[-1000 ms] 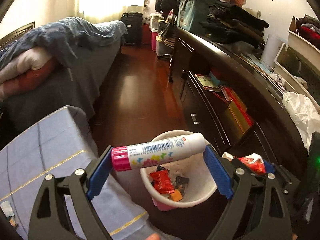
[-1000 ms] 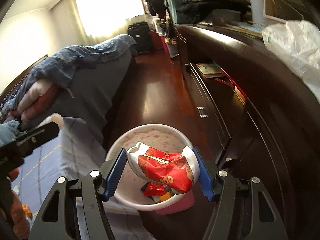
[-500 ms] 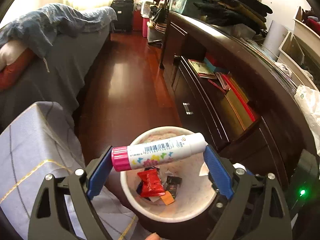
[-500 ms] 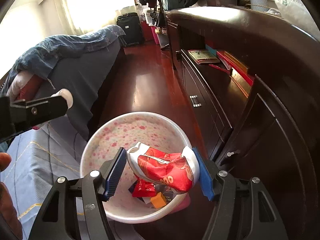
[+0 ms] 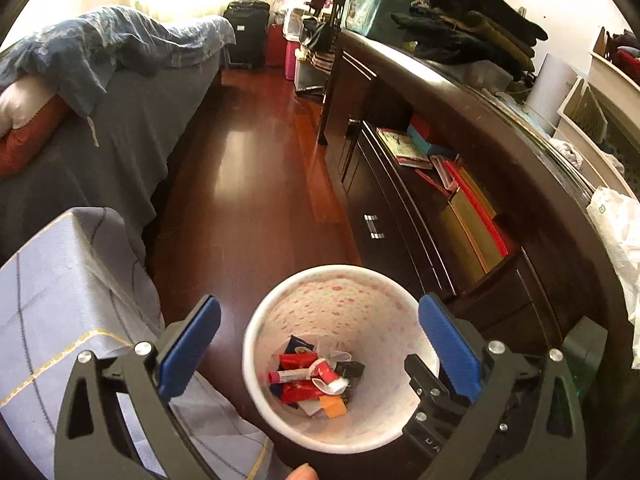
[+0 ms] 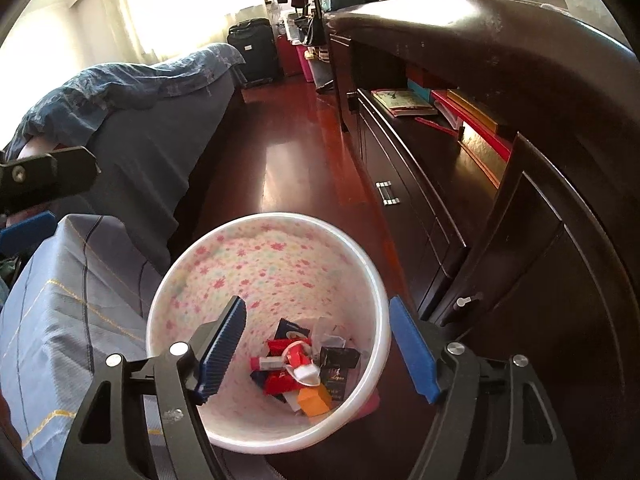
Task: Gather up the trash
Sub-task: 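Open both tools to drop the glue stick and red bag into the wastebasket, then move both open tools back over the table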
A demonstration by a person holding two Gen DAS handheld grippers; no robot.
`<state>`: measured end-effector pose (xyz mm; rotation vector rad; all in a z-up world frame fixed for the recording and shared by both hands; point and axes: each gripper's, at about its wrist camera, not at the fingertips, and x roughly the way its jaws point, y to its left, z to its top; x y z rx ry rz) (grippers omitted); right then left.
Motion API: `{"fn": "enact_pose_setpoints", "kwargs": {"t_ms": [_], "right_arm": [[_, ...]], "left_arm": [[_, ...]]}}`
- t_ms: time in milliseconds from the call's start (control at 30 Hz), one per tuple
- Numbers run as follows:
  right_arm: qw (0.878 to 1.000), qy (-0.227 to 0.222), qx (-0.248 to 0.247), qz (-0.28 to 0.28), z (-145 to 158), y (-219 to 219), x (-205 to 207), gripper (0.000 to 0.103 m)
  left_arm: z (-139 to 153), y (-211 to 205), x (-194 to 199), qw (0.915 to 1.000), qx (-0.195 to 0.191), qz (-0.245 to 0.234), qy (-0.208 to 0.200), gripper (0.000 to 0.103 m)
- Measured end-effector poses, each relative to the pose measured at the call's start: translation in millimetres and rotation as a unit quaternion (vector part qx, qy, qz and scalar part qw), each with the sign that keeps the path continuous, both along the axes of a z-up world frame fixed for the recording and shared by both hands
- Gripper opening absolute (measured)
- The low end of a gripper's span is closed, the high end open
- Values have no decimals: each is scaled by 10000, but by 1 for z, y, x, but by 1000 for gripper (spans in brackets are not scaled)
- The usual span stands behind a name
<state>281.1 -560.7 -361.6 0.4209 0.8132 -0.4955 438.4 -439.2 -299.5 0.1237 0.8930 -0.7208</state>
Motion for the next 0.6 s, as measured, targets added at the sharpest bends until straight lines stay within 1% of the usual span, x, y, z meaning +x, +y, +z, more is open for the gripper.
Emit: {"fn": "enact_pose_setpoints", "kwargs": {"t_ms": [133,300,433,600], "right_arm": [[9999,5,87,77,8,10,-4,77],[9994,-36,107,341,26,35,-9,81],[9979,-162,43,623,47,64,-15,84],[9932,-274,127,1123,67,108,-19,87]], "left_arm": [[14,23,-6,9998,-20,148,-146,99],[36,64,-16,9977,62,499,-458,99],[51,104,-28,9943,162,815,-669,99],[66,156,-42,9880,254,1256,-865,100]]}}
